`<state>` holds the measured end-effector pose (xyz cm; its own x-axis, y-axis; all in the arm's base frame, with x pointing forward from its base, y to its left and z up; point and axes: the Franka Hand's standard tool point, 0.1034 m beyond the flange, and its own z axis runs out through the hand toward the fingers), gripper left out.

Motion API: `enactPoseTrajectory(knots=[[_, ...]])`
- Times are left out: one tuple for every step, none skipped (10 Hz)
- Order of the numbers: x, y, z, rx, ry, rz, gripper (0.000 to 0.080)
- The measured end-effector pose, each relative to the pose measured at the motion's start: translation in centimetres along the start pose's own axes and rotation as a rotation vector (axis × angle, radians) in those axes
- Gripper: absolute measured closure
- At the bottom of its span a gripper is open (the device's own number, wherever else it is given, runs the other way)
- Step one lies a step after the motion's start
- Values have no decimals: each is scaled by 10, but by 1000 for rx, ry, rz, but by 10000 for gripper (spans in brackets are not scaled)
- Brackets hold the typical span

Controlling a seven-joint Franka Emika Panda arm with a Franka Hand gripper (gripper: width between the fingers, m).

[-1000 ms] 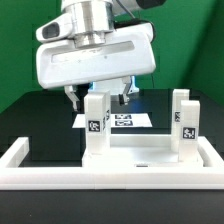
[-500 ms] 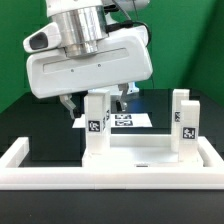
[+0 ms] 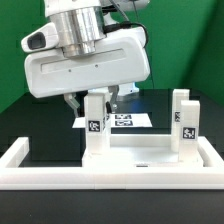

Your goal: Assemble desk

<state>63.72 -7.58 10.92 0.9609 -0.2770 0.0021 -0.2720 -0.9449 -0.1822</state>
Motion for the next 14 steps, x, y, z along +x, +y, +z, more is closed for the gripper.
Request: enactPoseTrajectory(knots=[[0,0,0,0,-1,80,513],[0,0,1,0,-1,110,511],[0,0,1,1,-1,195,511],[0,-1,2,1,-2,274,511],[1,-3,4,-2,7,391,511],[5,-5,3,-3,13,568,511],[6,-7,4,-6,16,786,511],[5,-11,6,-7,17,973,511],[5,-17,8,37,4,1219,509],[6,-18,8,58,1,1316,509],[6,-19,8,59,0,1342,509],[6,-19,8,58,0,1343,447],[6,-19,8,54,5,1250,447],[6,-19,8,48,11,1088,310]])
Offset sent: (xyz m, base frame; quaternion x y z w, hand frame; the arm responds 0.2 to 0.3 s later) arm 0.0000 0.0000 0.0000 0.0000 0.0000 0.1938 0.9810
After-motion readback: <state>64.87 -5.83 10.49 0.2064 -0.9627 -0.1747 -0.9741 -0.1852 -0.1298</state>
